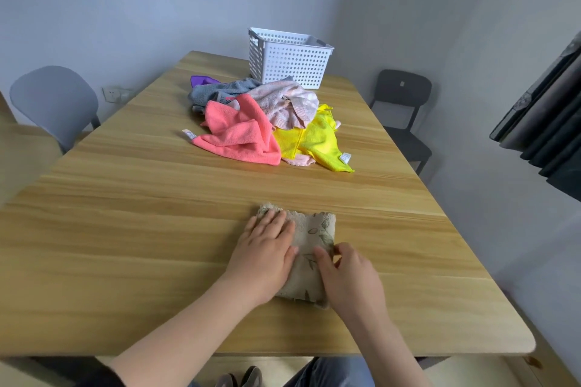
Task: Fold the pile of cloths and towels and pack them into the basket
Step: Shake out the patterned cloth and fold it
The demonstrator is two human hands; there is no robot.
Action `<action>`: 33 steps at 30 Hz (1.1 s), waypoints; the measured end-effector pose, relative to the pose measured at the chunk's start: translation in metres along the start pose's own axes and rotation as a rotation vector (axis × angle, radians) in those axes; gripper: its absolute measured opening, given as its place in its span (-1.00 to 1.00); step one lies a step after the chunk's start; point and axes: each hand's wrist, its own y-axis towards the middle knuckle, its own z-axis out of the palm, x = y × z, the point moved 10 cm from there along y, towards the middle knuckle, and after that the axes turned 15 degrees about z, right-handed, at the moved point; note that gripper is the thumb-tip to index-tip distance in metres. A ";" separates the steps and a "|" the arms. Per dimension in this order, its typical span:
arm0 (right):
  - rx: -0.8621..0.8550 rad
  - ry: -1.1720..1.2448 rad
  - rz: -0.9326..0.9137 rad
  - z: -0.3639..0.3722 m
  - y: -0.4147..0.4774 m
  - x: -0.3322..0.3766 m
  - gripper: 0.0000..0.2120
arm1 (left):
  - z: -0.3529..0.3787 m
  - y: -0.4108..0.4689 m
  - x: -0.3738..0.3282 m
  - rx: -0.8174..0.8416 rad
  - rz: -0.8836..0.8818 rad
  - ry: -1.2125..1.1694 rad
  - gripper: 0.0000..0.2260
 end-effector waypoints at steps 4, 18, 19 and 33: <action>0.085 0.163 -0.071 -0.008 -0.005 -0.004 -0.67 | 0.014 0.002 0.006 0.140 -0.046 0.016 -0.49; -0.161 0.052 -0.322 -0.020 -0.020 -0.009 -0.56 | 0.002 0.022 -0.004 0.038 -0.192 0.086 -0.45; -0.169 0.055 -0.342 -0.020 -0.019 -0.008 -0.57 | -0.001 0.028 -0.011 0.010 -0.106 0.085 -0.47; -0.109 0.088 -0.429 -0.036 -0.006 -0.025 -0.93 | 0.028 0.045 -0.018 0.216 0.060 0.128 -0.46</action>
